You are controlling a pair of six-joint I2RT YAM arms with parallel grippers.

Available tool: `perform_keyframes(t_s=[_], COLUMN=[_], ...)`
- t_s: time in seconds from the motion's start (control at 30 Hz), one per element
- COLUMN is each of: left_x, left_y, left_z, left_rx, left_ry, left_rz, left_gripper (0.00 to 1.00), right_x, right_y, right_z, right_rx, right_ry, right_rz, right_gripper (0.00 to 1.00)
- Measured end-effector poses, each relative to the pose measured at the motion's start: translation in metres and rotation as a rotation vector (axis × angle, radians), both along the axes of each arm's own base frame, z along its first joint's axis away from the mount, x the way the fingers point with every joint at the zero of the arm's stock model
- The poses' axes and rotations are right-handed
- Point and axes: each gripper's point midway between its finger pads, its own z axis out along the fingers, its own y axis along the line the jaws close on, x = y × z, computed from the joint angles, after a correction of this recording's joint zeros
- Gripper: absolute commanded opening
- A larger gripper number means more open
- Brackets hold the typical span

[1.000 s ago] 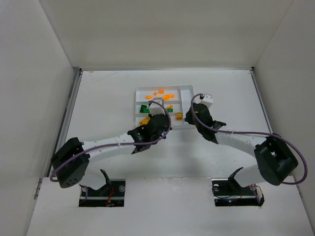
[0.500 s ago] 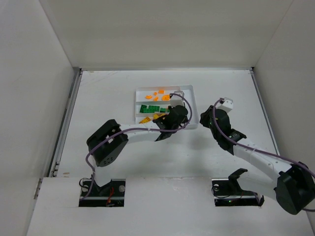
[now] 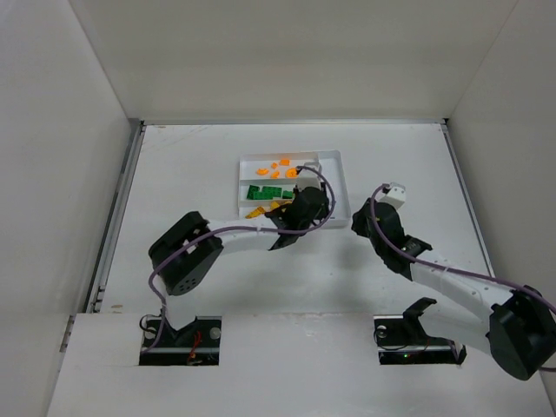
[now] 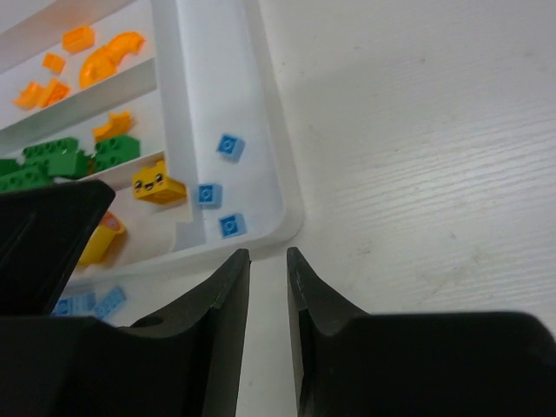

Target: Sort the legos into containers by color

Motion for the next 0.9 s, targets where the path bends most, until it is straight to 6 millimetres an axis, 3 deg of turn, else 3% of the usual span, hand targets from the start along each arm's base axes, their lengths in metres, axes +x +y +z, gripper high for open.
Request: perform_keyframes(t_s=[0.13,0.23,0.37,0.5,0.63,0.8,0.9], left_x=[-0.035,-0.062,-0.089,-0.09,-0.082,-0.078,-0.076], left_y=[0.052,0.092,0.126,0.149,0.163,0.171,0.171], left_z=[-0.004,-0.012,-0.025,-0.044,-0.063,-0.09,-0.095], left_rx=[0.039,0.073,0.113,0.153,0.198,0.253,0.258], left_ry=[0.006,0.004,0.012,0.04,0.073,0.123,0.13], left_rz=[0.021,0.056,0.095,0.151,0.197,0.21,0.204], left_gripper=[0.25,0.26,0.27,0.27,0.27,0.25,0.25], right_x=[-0.009,-0.017,-0.025,-0.027,-0.035,-0.044,-0.047], right_y=[0.035,0.06,0.087,0.112,0.134,0.146,0.15], right_z=[0.0,-0.012,-0.027,-0.032,-0.037,-0.052,-0.059], right_rx=[0.009,-0.008,-0.038,-0.047,-0.054,-0.073,-0.082], right_ry=[-0.012,0.017,0.066,0.081,0.093,0.127,0.144], right_rz=[0.115,0.198,0.283,0.344,0.402,0.433,0.441], right_gripper=[0.24,0.23,0.25,0.33,0.35,0.35,0.35])
